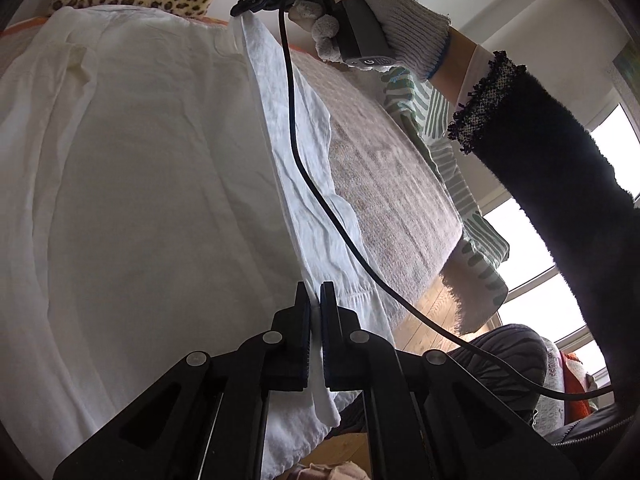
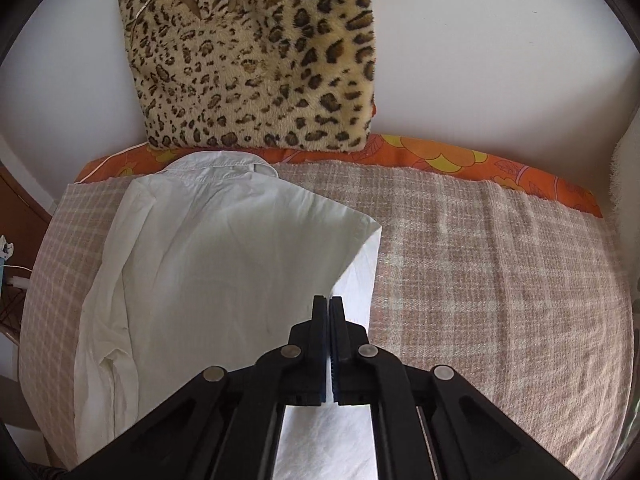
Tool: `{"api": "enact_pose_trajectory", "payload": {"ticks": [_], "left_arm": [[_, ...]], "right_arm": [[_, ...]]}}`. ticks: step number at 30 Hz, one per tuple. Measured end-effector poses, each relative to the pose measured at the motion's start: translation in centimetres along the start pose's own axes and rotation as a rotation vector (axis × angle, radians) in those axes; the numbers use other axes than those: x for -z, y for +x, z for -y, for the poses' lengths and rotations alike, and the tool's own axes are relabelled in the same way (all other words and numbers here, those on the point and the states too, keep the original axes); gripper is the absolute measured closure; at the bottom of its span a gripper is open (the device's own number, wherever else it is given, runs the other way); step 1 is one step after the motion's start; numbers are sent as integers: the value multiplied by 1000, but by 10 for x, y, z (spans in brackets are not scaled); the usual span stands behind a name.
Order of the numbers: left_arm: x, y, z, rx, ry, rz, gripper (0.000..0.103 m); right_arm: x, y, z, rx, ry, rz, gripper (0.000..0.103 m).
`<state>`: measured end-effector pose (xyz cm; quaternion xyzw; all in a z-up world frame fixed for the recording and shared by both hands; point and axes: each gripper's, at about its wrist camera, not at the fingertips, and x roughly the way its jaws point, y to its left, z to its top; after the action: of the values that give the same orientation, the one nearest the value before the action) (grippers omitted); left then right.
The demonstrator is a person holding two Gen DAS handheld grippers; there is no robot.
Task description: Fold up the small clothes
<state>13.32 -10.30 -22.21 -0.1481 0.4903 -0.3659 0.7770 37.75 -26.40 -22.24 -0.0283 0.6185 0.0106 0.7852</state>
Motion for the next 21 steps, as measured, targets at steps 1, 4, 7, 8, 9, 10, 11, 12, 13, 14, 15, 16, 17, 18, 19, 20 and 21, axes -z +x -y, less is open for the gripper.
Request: {"api": "enact_pose_trajectory", "payload": {"ticks": [1,4,7,8,9,10,11,12,13,14,15,16,17,18,19,20,21], "left_arm": [[3,0,-3,-1,-9,-5,100],[10,-1,-10,-4,-31,-20,100],[17,0,-14,3,-55,-37,100],[19,1,-15,8,-65,-45,100],[21,1,-16,9,-71,-51,100],[22,2,-16,10,-74,-57,100],[22,2,-17,7,-73,-60,100],[23,2,-16,3,-70,-60,100],[23,1,-15,-1,-64,-59,100],[23,0,-14,-9,-54,-58,100],[23,0,-12,-19,-48,-58,100],[23,0,-10,-23,-44,-56,100],[24,4,-3,-30,-38,-54,100],[25,4,-1,-38,-27,-52,100],[25,4,1,-47,-13,-49,100],[26,6,6,-55,-6,-50,100],[27,7,7,-60,-5,-49,100]], "right_arm": [[0,6,-9,-4,-14,-7,103],[3,23,-33,-22,-47,-29,103],[5,41,-51,-27,-75,-63,103],[7,46,-55,-34,-83,-79,103],[8,48,-58,-28,-94,-90,102],[9,48,-59,-7,-103,-90,98],[10,44,-58,-6,-103,-81,79],[10,36,-55,-27,-97,-61,70],[11,26,-51,-37,-89,-40,68],[13,16,-45,-48,-83,-21,69],[16,4,-38,-56,-75,-1,69],[21,-8,-30,-54,-65,20,69],[27,-19,-20,-52,-54,40,69],[35,-29,-9,-54,-32,57,68],[44,-37,4,-52,-2,67,69],[54,-43,15,-56,26,77,67],[63,-49,27,-82,57,85,68]]}}
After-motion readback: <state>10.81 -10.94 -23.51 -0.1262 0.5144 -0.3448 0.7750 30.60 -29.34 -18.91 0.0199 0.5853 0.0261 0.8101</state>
